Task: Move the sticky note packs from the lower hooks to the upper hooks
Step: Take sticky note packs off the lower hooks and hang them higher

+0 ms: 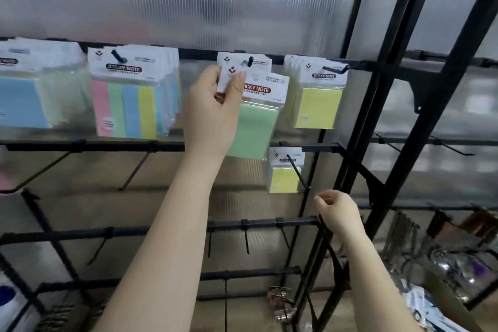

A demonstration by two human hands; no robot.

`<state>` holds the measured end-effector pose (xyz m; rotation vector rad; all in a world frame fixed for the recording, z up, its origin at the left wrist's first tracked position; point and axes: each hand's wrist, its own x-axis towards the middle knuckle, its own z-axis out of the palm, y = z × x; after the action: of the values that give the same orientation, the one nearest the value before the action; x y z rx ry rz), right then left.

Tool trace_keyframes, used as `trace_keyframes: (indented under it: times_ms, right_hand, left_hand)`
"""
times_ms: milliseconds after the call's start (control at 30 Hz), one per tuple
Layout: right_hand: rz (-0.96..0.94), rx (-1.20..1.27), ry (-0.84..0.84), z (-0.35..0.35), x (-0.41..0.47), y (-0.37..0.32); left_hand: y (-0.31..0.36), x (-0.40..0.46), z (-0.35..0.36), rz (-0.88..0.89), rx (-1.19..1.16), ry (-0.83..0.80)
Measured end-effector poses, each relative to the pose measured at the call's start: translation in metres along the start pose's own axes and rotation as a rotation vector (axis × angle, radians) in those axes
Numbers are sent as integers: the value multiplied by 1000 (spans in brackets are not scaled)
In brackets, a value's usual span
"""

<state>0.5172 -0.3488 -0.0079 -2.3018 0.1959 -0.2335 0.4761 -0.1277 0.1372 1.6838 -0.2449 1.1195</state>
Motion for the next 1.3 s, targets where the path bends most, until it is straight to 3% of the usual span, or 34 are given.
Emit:
trace_keyframes:
  times_ms: [467, 733, 1067, 1300]
  right_hand:
    - [-45, 72, -50, 13, 23, -4]
    - [-41, 91, -26, 19, 35, -9]
    - [0, 144, -5, 33, 60, 0]
    - [8, 166, 24, 52, 92, 7]
  left_hand:
    - [-5, 29, 22, 51, 129, 127]
    - [-13, 29, 20, 97, 111, 119]
    - [-33, 42, 25, -3, 107, 83]
    - [-50, 60, 27, -13, 326, 62]
